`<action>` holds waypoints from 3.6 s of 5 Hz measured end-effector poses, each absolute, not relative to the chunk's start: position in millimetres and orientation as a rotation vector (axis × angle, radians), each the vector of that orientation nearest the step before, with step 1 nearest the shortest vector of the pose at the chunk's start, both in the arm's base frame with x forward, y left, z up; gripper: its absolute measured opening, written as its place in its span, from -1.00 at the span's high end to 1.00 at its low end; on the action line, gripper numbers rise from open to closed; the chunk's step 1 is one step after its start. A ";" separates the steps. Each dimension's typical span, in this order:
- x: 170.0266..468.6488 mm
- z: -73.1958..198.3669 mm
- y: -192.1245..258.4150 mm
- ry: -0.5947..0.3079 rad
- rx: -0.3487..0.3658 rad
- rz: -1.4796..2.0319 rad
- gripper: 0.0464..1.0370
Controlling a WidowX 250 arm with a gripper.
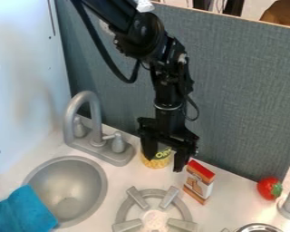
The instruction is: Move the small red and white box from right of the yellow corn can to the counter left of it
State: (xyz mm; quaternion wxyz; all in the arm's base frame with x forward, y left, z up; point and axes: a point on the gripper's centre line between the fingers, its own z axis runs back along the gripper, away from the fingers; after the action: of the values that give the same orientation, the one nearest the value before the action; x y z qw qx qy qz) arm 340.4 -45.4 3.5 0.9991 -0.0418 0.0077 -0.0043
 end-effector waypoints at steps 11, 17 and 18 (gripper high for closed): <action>351.1 -2.1 -93.1 -0.364 -0.064 1.010 -0.93; 393.1 -50.9 -110.6 -0.250 0.026 1.055 -0.93; 397.7 -71.5 -111.1 -0.209 0.081 1.046 -0.82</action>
State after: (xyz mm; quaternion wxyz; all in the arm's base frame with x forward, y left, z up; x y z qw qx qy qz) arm 397.7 -111.1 -71.5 0.8603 0.0385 -0.0996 0.4985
